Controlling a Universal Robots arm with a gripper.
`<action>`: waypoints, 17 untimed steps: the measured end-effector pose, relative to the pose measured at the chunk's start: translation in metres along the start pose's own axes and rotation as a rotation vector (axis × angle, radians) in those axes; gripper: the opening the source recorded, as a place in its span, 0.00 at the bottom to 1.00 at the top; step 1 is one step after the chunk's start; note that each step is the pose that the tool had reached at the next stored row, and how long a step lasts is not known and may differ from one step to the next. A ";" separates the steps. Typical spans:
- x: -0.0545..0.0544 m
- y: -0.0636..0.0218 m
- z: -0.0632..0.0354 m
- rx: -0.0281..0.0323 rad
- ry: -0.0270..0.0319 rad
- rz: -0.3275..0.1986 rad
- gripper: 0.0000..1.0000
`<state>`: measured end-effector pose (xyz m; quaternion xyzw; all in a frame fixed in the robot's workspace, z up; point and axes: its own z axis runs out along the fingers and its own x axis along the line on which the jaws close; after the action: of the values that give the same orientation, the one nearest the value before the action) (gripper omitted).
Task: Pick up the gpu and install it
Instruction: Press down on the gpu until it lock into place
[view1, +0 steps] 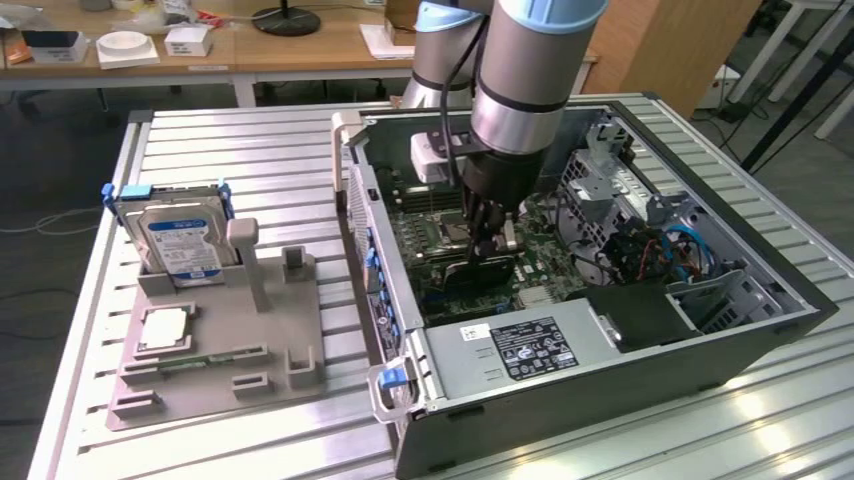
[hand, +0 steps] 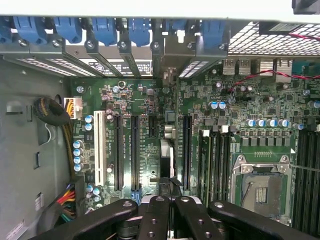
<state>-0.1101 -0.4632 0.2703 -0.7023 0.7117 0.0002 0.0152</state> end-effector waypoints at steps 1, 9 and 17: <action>0.000 0.0000 0.0003 0.0000 0.0000 0.000 0.11; 0.000 0.0001 0.0028 0.0001 -0.0001 0.000 0.11; 0.000 0.0001 0.0052 0.0001 -0.0001 0.000 0.11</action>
<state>-0.1101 -0.4631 0.2651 -0.7023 0.7117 0.0002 0.0152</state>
